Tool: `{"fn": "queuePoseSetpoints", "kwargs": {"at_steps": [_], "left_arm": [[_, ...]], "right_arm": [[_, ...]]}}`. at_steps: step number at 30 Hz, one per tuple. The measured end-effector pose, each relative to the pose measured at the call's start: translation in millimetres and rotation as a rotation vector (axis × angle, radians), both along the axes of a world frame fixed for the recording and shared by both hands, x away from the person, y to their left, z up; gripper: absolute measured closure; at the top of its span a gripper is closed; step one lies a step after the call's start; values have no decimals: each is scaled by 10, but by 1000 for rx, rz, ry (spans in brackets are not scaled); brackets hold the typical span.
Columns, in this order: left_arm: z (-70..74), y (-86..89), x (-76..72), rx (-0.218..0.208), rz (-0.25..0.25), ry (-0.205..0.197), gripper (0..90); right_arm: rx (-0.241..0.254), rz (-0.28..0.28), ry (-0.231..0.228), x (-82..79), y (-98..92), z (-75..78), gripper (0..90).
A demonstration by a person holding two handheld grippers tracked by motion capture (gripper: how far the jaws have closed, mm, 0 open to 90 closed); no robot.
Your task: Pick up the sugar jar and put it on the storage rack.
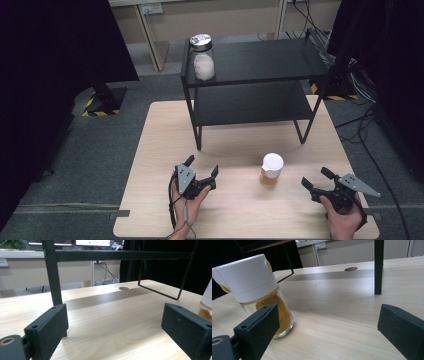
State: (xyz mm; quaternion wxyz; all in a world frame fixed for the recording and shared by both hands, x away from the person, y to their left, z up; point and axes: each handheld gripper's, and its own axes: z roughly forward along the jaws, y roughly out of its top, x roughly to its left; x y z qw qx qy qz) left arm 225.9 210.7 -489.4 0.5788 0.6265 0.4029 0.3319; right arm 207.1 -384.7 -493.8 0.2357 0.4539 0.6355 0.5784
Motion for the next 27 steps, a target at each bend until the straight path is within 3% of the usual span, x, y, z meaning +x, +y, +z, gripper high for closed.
{"fn": "queuePoseSetpoints", "kwargs": {"at_steps": [7, 16, 27], "left_arm": [[-106, 30, -31, -16, -15, 57, 64], [-159, 17, -15, -16, -26, 95, 66], [-152, 27, -1, -18, -29, 102, 66]], "right_arm": [[-7, 5, 0, 3, 5, 7, 43], [-7, 9, -1, 6, 2, 6, 43], [-7, 10, 2, 7, 6, 9, 43]]}}
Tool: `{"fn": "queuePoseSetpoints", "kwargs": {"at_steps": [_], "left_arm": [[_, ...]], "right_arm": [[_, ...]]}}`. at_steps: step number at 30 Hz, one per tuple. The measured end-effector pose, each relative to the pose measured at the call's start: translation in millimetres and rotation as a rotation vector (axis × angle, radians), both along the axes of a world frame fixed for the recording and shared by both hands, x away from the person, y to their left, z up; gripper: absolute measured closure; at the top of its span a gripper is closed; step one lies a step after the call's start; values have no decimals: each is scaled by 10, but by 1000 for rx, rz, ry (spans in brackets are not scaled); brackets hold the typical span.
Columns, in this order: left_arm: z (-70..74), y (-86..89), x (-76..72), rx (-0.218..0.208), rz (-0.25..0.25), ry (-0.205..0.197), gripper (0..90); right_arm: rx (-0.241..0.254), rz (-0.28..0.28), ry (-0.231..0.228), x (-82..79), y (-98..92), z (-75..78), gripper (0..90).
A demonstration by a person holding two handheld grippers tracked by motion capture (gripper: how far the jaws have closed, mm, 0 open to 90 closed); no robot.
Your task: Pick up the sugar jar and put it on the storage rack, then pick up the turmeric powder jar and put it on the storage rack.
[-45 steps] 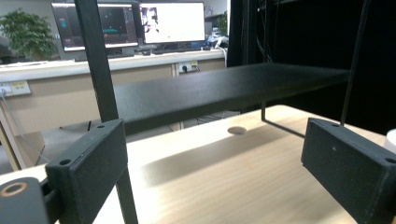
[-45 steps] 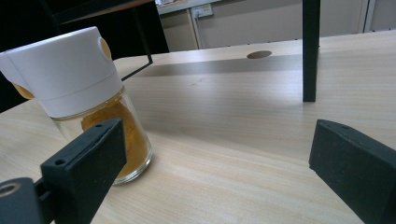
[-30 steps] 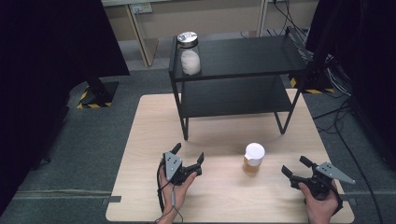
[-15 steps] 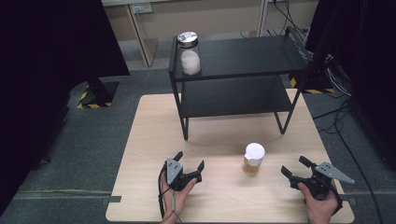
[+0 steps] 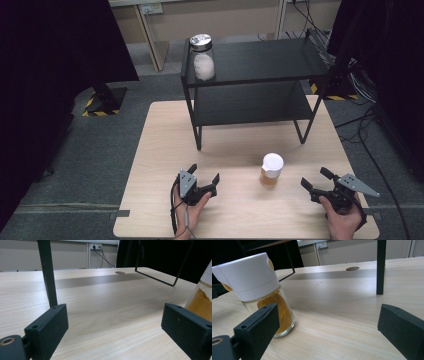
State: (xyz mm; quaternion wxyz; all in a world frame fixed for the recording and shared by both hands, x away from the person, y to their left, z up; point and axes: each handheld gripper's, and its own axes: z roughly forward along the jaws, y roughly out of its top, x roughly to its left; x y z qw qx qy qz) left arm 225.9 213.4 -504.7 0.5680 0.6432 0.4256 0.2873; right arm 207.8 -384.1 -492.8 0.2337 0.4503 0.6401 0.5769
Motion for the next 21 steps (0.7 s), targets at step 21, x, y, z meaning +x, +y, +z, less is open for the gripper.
{"fn": "queuePoseSetpoints", "kwargs": {"at_steps": [21], "left_arm": [[-6, -16, 3, 6, -4, -9, 66]], "right_arm": [[-37, 51, -10, 35, -3, 24, 40]]}}
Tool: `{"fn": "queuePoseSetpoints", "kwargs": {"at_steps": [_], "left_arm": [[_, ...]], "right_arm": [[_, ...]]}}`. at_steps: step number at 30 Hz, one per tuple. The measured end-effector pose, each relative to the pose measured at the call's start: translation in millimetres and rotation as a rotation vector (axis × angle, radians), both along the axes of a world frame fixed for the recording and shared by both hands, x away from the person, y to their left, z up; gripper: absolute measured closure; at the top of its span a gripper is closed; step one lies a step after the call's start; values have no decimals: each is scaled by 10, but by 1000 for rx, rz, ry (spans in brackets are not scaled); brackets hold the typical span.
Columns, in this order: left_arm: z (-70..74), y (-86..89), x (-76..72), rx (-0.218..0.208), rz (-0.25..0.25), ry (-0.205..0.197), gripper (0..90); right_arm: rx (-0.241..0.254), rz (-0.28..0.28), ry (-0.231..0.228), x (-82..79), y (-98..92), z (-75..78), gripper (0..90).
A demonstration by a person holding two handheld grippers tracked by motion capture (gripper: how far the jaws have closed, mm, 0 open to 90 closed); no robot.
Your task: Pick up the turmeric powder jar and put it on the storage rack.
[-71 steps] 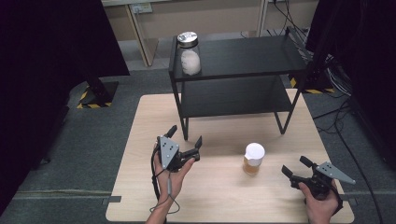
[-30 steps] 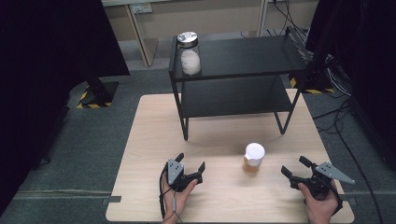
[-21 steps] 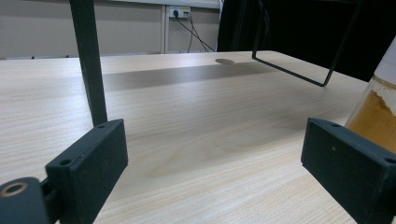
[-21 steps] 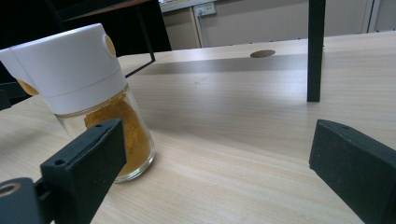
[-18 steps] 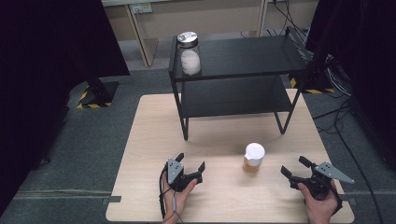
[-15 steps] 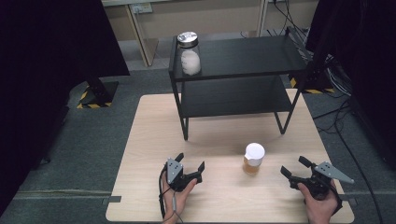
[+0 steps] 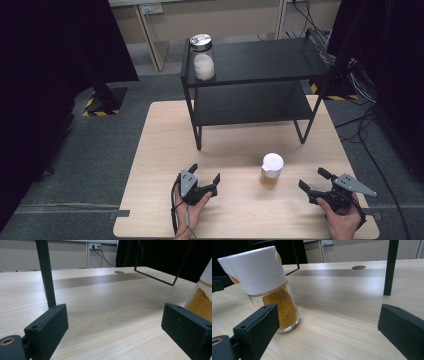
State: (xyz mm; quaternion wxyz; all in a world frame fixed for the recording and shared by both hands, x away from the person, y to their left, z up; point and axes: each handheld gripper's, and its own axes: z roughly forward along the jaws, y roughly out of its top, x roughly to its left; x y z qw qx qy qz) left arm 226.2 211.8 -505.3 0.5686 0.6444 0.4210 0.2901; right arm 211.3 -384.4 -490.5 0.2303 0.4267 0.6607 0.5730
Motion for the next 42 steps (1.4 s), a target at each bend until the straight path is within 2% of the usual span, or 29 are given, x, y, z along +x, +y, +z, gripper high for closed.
{"fn": "queuePoseSetpoints", "kwargs": {"at_steps": [8, 16, 29, 33, 42], "left_arm": [[1, -14, -5, 14, -5, -8, 66], [4, -35, 4, 22, -13, -12, 66], [3, -34, 9, 25, -20, -14, 66], [1, -34, 7, 25, -20, -15, 66], [4, -35, 9, 30, -22, -16, 66]], "right_arm": [[1, 40, -38, -18, 53, 26, 36], [-17, 89, -69, -8, 208, 54, 20], [-35, 150, -66, 167, 494, 85, 21], [-38, 167, -62, 247, 576, 89, 64], [-45, 178, -39, 385, 725, 63, 83]]}}
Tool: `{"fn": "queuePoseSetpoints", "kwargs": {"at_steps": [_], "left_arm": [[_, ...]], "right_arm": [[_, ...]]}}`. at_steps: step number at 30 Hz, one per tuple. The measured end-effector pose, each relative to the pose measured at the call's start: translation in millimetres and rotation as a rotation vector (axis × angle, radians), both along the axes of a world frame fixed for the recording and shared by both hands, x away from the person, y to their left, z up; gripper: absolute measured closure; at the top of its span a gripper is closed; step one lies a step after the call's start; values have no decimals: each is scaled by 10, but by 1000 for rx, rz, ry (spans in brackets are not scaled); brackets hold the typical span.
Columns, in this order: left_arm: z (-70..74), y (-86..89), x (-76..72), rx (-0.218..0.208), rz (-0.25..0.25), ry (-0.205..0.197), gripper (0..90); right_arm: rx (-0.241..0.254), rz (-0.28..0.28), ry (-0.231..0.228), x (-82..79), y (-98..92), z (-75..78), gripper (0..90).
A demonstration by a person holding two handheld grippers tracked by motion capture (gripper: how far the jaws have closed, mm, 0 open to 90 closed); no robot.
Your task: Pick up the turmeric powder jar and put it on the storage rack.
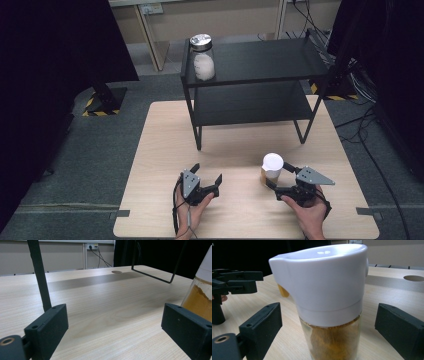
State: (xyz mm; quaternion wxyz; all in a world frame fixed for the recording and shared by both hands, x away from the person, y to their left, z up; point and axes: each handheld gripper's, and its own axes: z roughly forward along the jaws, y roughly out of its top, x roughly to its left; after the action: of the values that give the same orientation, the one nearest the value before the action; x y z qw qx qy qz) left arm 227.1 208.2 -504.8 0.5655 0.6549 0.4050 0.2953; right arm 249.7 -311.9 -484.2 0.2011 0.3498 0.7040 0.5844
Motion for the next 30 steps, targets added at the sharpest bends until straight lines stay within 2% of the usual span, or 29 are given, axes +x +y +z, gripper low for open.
{"fn": "queuePoseSetpoints", "kwargs": {"at_steps": [9, 13, 18, 24, 30], "left_arm": [[6, -5, 2, 5, -2, 1, 66], [5, -3, 4, 3, -2, 2, 65], [6, -4, 4, 5, -4, 1, 65], [9, -4, 6, 7, -4, 3, 66], [10, -5, 6, 9, -4, 2, 66]], "right_arm": [[-3, 21, 14, 112, 26, 10, 162], [-14, 25, 6, 117, 60, 18, 197], [-10, 6, -3, 119, 79, -21, 268], [-24, -1, -14, 103, 102, -13, 283], [-28, -12, 7, 120, 117, 44, 291]]}}
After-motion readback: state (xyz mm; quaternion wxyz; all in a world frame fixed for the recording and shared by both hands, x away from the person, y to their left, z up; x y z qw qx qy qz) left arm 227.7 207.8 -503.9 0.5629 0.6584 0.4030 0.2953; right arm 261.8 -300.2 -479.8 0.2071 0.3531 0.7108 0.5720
